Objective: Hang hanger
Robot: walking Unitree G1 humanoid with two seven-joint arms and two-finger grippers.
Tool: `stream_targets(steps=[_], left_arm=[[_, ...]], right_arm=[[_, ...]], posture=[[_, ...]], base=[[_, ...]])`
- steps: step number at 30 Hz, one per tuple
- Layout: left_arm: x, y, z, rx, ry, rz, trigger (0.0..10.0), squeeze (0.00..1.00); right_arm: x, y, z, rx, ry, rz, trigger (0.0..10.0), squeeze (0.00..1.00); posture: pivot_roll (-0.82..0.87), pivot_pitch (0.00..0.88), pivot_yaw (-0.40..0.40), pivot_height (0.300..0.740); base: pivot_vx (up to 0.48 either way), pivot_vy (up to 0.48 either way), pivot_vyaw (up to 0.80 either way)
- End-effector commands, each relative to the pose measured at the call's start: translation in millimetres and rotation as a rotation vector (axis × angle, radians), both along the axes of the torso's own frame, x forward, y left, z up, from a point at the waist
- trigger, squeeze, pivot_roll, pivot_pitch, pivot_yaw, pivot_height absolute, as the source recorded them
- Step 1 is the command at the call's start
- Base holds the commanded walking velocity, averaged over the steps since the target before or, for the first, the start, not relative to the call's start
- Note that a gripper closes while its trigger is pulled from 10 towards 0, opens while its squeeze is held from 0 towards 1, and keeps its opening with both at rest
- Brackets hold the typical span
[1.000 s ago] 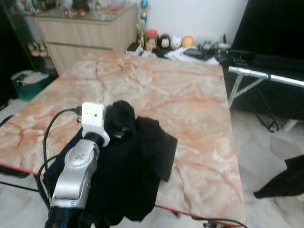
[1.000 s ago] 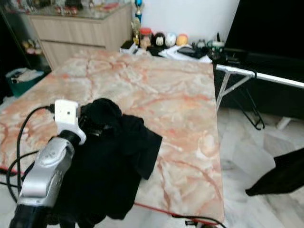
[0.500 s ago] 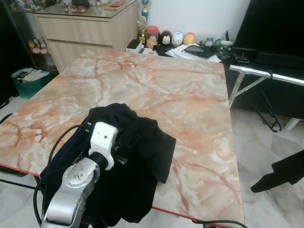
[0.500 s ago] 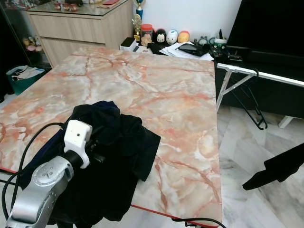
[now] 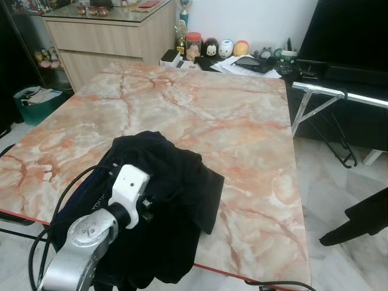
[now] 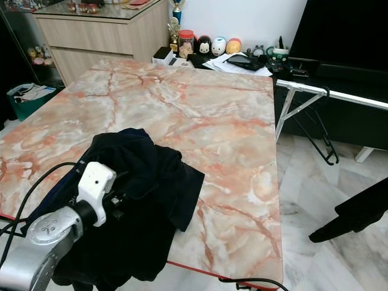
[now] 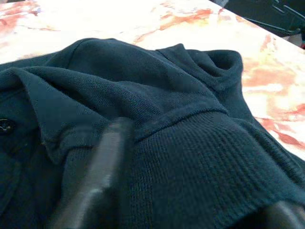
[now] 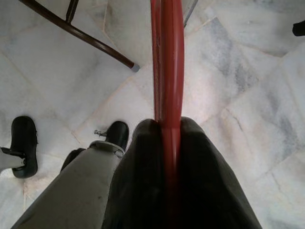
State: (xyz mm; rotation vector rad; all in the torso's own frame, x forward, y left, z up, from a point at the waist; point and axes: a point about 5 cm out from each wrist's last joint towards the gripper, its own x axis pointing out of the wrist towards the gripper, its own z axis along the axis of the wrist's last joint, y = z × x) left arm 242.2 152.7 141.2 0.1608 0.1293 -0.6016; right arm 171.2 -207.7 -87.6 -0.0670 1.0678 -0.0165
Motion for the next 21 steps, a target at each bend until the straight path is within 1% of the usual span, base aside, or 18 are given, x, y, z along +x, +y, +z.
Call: stream_targets(steps=[1,3,5,9,12,13,15,17,21], left_arm=[[-6.0,0.9,4,-0.017,0.017,-0.041,10.0,1.0],[-10.6,1.4,6,-0.052,0.04,-0.074,10.0,1.0],[-12.9,1.9,7,-0.061,0.05,-0.099,10.0,1.0],[-25.7,1.8,2,-0.02,0.123,-0.227,10.0,1.0],[-30.7,1.7,2,-0.01,0.148,-0.28,10.0,1.0],[-31.9,1.5,2,-0.003,0.151,-0.3,10.0,0.0],[-34.2,1.0,3,0.01,0.163,-0.341,10.0,0.0],[-37.3,-1.3,6,0.001,0.177,-0.392,10.0,0.0],[-38.7,-3.9,9,-0.003,0.185,-0.431,10.0,0.0]], right_arm=[[2.7,-2.8,2,-0.01,-0.007,0.007,10.0,0.0],[3.0,-3.1,2,-0.015,-0.006,0.015,10.0,0.0],[3.2,-3.1,2,-0.013,-0.007,0.012,10.0,0.0],[3.8,-3.1,2,-0.013,-0.01,0.018,10.0,0.0],[4.3,-3.0,3,-0.013,-0.012,0.016,10.0,0.0],[4.4,-3.0,3,-0.013,-0.012,0.016,10.0,0.0],[4.7,-2.9,3,-0.013,-0.012,0.017,10.0,0.0],[5.0,-2.6,3,-0.012,-0.012,0.017,10.0,0.0],[5.2,-2.9,3,-0.013,-0.012,0.018,10.0,0.0]], posture=[[0.14,0.0,-0.044,0.74],[0.14,0.0,-0.046,0.74],[0.14,0.0,-0.046,0.74],[0.14,0.0,-0.047,0.74],[0.13,0.0,-0.043,0.74],[0.13,0.0,-0.043,0.74],[0.13,0.0,-0.043,0.74],[0.13,0.0,-0.043,0.74],[0.13,0.0,-0.042,0.74]], base=[[0.0,0.0,0.0],[0.0,0.0,0.0],[0.0,0.0,0.0],[0.0,0.0,0.0],[0.0,0.0,0.0],[0.0,0.0,0.0],[0.0,0.0,0.0],[0.0,0.0,0.0],[0.0,0.0,0.0]])
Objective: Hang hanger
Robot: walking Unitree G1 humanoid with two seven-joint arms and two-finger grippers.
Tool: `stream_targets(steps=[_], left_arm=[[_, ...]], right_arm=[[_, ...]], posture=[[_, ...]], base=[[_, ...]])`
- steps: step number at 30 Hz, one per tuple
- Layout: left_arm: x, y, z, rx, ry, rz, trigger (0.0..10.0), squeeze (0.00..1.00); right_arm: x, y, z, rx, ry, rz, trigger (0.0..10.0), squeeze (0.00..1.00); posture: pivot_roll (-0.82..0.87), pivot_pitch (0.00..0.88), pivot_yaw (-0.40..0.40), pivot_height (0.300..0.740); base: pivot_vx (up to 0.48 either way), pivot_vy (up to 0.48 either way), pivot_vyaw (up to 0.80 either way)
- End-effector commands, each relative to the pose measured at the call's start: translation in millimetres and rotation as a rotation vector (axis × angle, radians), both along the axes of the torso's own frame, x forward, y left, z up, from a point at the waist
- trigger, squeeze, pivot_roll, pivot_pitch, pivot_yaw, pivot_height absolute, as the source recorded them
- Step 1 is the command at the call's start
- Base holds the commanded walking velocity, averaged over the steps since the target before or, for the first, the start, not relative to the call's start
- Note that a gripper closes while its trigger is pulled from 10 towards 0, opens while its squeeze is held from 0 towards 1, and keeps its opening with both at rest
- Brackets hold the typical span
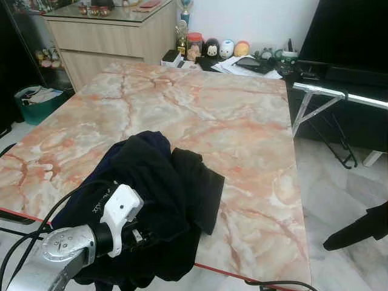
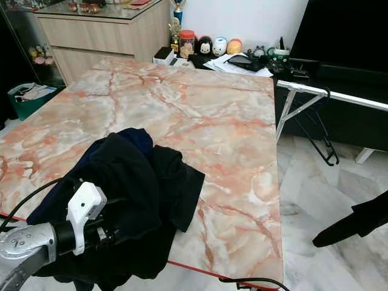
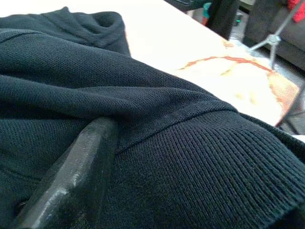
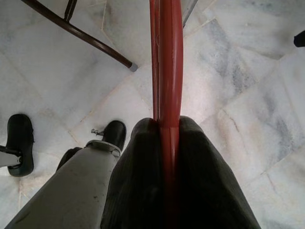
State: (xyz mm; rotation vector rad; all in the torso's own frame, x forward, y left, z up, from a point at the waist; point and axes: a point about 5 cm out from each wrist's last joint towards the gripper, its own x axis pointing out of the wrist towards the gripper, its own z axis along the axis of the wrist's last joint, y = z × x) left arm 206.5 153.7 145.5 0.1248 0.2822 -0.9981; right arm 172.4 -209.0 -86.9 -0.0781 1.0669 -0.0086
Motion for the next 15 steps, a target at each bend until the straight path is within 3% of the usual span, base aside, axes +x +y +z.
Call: stream_targets(steps=[1,3,5,8,10,11,14,15], left_arm=[[-1.2,-10.1,9,-0.036,-0.021,-0.073,10.0,0.0],[2.7,-11.7,12,-0.045,-0.046,-0.06,10.0,0.0],[17.1,-13.6,14,-0.06,-0.101,0.021,10.0,0.0],[37.1,-15.4,16,-0.051,-0.186,0.159,10.0,0.0],[58.6,-18.5,16,-0.03,-0.268,0.333,10.0,0.0],[62.5,-19.3,13,-0.028,-0.241,0.368,10.0,0.0],[47.9,-28.3,0,0.05,-0.143,0.171,10.0,0.0],[35.2,-30.6,-1,0.053,-0.096,0.057,10.0,0.0]], right_arm=[[4.1,-1.8,2,-0.009,-0.012,0.004,10.0,0.0],[4.1,-1.9,2,-0.009,-0.013,0.003,10.0,0.0],[4.1,-2.1,2,-0.01,-0.013,0.002,10.0,0.0],[4.1,-2.2,2,-0.011,-0.013,0.002,10.0,0.0],[4.0,-2.7,2,-0.013,-0.013,0.001,10.0,0.0],[4.1,-2.7,2,-0.014,-0.013,0.001,10.0,0.0],[4.0,-2.9,2,-0.016,-0.014,-0.003,10.0,0.0],[4.1,-3.2,2,-0.017,-0.014,-0.003,10.0,0.0]], posture=[[0.13,0.0,-0.042,0.74],[0.13,0.0,-0.042,0.74],[0.12,0.0,-0.04,0.74],[0.12,0.0,-0.04,0.74],[0.12,0.0,-0.039,0.74],[0.12,0.0,-0.039,0.74],[0.12,0.0,-0.039,0.74],[0.1,0.0,-0.037,0.74]], base=[[0.0,0.0,0.0],[0.0,0.0,0.0],[0.0,0.0,0.0],[0.0,0.0,0.0],[0.0,0.0,0.0],[0.0,0.0,0.0],[0.0,0.0,0.0],[0.0,0.0,0.0]])
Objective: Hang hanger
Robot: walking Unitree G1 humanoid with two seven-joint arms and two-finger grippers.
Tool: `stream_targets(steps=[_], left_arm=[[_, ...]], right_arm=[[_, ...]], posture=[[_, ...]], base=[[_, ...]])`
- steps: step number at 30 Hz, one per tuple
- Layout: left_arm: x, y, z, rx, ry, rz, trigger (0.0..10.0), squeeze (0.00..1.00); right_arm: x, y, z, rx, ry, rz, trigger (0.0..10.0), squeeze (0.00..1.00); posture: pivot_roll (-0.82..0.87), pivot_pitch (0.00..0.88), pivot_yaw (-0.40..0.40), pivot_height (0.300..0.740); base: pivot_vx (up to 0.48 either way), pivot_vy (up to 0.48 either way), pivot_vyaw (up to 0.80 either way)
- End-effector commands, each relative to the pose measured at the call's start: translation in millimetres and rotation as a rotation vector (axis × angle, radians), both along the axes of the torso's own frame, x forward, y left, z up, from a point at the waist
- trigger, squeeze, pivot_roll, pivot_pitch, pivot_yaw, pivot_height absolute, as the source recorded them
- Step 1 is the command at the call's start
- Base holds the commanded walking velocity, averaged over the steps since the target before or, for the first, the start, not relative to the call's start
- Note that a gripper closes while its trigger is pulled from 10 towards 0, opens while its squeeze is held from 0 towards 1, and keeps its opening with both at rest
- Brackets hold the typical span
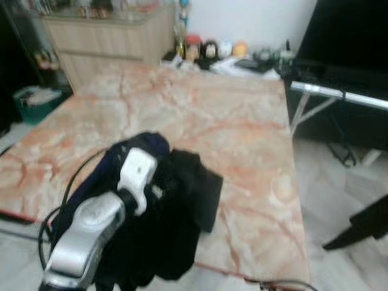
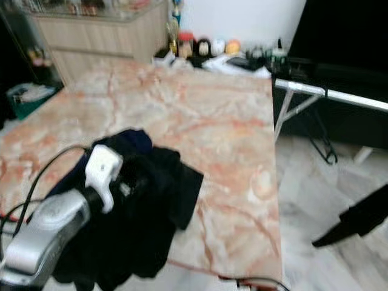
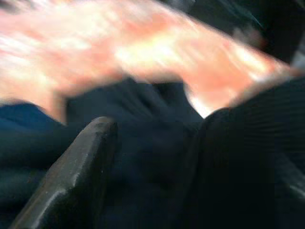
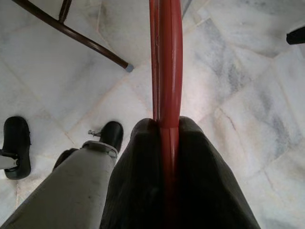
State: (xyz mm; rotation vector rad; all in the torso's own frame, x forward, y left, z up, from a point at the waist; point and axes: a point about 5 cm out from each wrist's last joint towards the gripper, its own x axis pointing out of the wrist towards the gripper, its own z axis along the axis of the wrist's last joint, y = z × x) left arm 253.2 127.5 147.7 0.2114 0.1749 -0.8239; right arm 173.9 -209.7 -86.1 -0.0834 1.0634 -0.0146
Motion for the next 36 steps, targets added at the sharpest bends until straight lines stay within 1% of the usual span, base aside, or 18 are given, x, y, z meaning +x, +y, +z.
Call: stream_targets(steps=[1,2,4,5,9,10,13,15,16,17,18,19,21,23,25,29,32,36], left_arm=[[-27.4,-5.9,-4,0.021,0.106,-0.224,10.0,0.0],[-36.4,-4.9,-4,0.021,0.141,-0.284,10.0,0.0],[-43.1,-1.9,-3,0.003,0.168,-0.315,10.0,0.0],[-38.6,0.1,-2,-0.016,0.136,-0.278,10.0,0.0],[-28.5,4.1,-2,-0.009,0.093,-0.201,10.0,0.0],[-22.8,7.4,-1,-0.03,0.068,-0.155,10.0,0.0],[-22.0,10.0,3,-0.073,0.056,-0.152,10.0,0.0],[-20.9,13.7,5,-0.062,0.038,-0.135,10.0,0.0],[-17.3,16.7,6,-0.048,0.021,-0.1,10.0,0.0],[-5.4,23.0,7,-0.011,-0.034,0.006,10.0,0.0],[-5.4,23.0,7,-0.011,-0.034,0.006,10.0,0.0],[4.1,25.8,5,0.001,-0.055,0.102,10.0,0.0],[7.0,25.6,3,-0.003,-0.056,0.133,10.0,0.0],[10.8,19.2,-3,-0.002,-0.085,0.193,10.0,0.0],[11.0,16.5,-5,0.001,-0.099,0.199,10.0,0.0],[7.4,9.7,-9,-0.079,-0.083,0.213,10.0,0.0],[7.2,9.9,-9,-0.092,-0.089,0.239,10.0,0.0],[1.9,7.6,-12,-0.131,-0.09,0.273,10.0,0.0]], right_arm=[[2.5,-2.8,2,-0.011,-0.01,0.001,10.0,0.0],[2.5,-3.0,2,-0.011,-0.01,0.0,10.0,0.0],[2.6,-3.3,2,-0.01,-0.01,0.0,10.0,0.0],[2.7,-3.5,2,-0.01,-0.01,0.004,10.0,0.0],[3.1,-3.4,2,-0.009,-0.01,0.008,10.0,0.0],[3.3,-3.3,2,-0.009,-0.012,0.008,10.0,0.0],[3.5,-3.3,2,-0.009,-0.014,0.006,10.0,0.0],[3.5,-3.4,2,-0.011,-0.015,0.003,10.0,0.0],[3.5,-3.6,2,-0.012,-0.015,0.002,10.0,0.0],[3.8,-3.9,3,-0.015,-0.015,0.003,10.0,0.0],[3.8,-3.9,3,-0.015,-0.015,0.003,10.0,0.0],[3.9,-3.9,3,-0.015,-0.014,0.007,10.0,0.0],[4.0,-3.7,3,-0.014,-0.014,0.01,10.0,0.0],[4.0,-3.5,3,-0.013,-0.015,0.009,10.0,0.0],[4.0,-3.5,3,-0.013,-0.015,0.009,10.0,0.0],[3.8,-3.4,3,-0.012,-0.017,0.002,10.0,0.0],[3.6,-3.5,2,-0.012,-0.016,0.004,10.0,0.0],[3.2,-3.7,2,-0.01,-0.016,0.005,10.0,0.0]], posture=[[0.11,0.0,-0.037,0.74],[0.11,0.0,-0.038,0.74],[0.12,0.0,-0.042,0.74],[0.12,0.0,-0.044,0.74],[0.12,0.0,-0.046,0.74],[0.11,0.0,-0.044,0.74],[0.11,0.0,-0.044,0.74],[0.11,0.0,-0.044,0.74],[0.11,0.0,-0.043,0.74],[0.12,0.0,-0.047,0.74],[0.12,0.0,-0.047,0.74],[0.12,0.0,-0.047,0.74],[0.12,0.0,-0.047,0.74],[0.11,0.0,-0.045,0.74],[0.11,0.0,-0.045,0.74],[0.11,0.0,-0.044,0.74],[0.11,0.0,-0.044,0.74],[0.11,0.0,-0.043,0.74]], base=[[0.0,0.0,0.0],[0.0,0.0,0.0],[0.0,0.0,0.0],[0.0,0.0,0.0],[0.0,0.0,0.0],[0.0,0.0,0.0],[0.0,0.0,0.0],[0.0,0.0,0.0],[0.0,0.0,0.0],[0.0,0.0,0.0],[0.0,0.0,0.0],[0.0,0.0,0.0],[0.0,0.0,0.0],[0.0,0.0,0.0],[0.0,0.0,0.0],[0.0,0.0,0.0],[0.0,0.0,0.0],[0.0,0.0,0.0]])
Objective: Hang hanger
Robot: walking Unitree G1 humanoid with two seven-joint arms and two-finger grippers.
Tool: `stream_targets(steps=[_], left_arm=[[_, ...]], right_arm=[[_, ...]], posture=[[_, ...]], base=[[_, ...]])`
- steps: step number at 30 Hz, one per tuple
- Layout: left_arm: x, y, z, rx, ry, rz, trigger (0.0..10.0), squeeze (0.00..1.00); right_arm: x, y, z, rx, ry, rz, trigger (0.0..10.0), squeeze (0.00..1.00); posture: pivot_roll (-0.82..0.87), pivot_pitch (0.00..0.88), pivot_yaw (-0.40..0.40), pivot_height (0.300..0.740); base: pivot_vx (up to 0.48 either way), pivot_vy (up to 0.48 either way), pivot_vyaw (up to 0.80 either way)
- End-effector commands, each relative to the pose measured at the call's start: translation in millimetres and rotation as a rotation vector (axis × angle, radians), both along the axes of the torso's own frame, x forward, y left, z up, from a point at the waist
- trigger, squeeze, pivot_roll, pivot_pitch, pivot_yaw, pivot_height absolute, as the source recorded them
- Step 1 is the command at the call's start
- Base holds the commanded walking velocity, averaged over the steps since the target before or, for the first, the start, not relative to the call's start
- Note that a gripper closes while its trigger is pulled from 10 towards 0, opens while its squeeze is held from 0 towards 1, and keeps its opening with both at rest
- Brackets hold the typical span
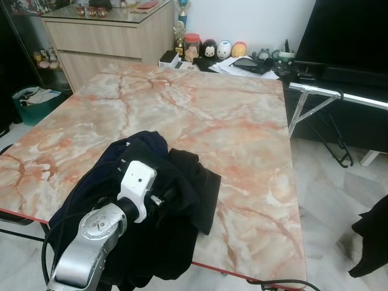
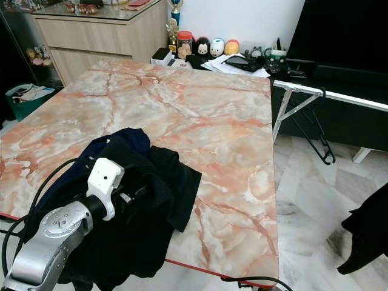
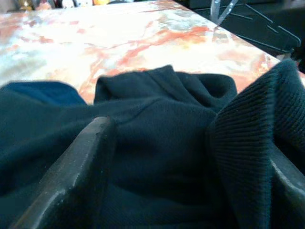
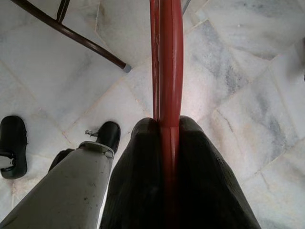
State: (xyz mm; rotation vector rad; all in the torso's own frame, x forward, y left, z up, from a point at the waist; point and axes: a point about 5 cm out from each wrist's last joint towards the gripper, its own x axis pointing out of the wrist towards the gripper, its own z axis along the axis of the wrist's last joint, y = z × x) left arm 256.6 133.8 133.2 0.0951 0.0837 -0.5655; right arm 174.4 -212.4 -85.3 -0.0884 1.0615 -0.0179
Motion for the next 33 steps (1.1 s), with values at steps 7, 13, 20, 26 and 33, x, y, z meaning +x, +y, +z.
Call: stream_targets(steps=[7,13,20,26,33], left_arm=[[2.1,1.5,6.3,-0.012,-0.041,0.03,10.0,0.0],[3.7,0.5,8.0,-0.022,-0.049,0.03,10.0,0.0],[3.8,-1.3,7.7,-0.024,-0.052,0.029,10.0,0.0],[3.5,-0.8,7.6,-0.022,-0.054,0.034,10.0,0.0],[2.7,-1.1,6.2,-0.012,-0.051,0.028,10.0,0.0]], right_arm=[[2.5,-0.7,1.4,-0.004,-0.013,0.012,10.0,0.0],[2.4,-0.5,1.4,-0.003,-0.014,0.008,10.0,0.0],[2.4,-0.5,1.3,-0.002,-0.013,0.01,10.0,0.0],[2.4,-0.9,1.4,-0.004,-0.012,0.01,10.0,0.0],[2.2,-0.9,1.3,-0.003,-0.013,0.01,10.0,0.0]], posture=[[0.12,0.0,-0.045,0.74],[0.12,0.0,-0.043,0.74],[0.11,0.0,-0.044,0.74],[0.12,0.0,-0.046,0.74],[0.11,0.0,-0.044,0.74]], base=[[0.0,0.0,0.0],[0.0,0.0,0.0],[0.0,0.0,0.0],[0.0,0.0,0.0],[0.0,0.0,0.0]])
